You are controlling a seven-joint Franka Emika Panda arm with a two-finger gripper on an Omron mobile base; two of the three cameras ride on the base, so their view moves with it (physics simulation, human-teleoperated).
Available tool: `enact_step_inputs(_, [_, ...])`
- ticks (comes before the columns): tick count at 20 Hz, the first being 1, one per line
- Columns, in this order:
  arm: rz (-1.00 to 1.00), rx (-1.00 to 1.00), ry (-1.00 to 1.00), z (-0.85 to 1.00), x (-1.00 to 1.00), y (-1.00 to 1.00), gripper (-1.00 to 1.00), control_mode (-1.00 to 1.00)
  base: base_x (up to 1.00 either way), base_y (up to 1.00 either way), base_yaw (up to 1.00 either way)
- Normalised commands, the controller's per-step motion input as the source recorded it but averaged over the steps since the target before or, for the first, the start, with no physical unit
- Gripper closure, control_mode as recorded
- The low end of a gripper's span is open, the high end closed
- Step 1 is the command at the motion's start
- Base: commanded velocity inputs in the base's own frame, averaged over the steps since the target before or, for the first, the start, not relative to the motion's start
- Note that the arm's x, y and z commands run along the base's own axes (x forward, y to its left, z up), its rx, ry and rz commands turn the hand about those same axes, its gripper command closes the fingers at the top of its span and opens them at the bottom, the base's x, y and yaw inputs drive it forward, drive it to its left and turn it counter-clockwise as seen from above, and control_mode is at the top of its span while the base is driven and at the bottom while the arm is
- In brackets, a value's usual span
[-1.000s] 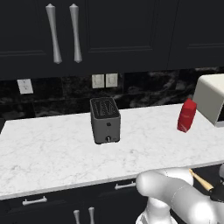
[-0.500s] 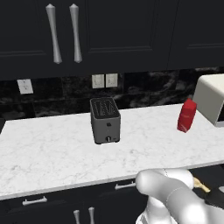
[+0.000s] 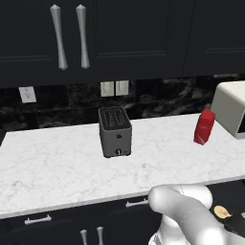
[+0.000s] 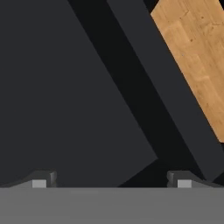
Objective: Pick the pizza cutter from the drawer and place it on the counter.
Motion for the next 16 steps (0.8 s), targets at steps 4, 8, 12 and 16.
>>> enact_step_inputs(4, [0.08,0.00,0.00,0.49,0.03,0.02,-1.00,-1.00,0.00,0.00,0.00])
enact_step_inputs(8, [0.16,0.00,0.05,0.38,0.13,0.33,-1.00,-1.00,0.00,0.00,0.00])
enact_step_inputs(12, [0.21,-0.01,0.02,0.04,0.00,0.77,-1.00,-1.00,0.00,0.00,0.00])
enact_step_inputs(16, [0.35,0.01,0.00,-0.09,0.18,0.69,-1.00,-1.00,0.00,0.00,0.00])
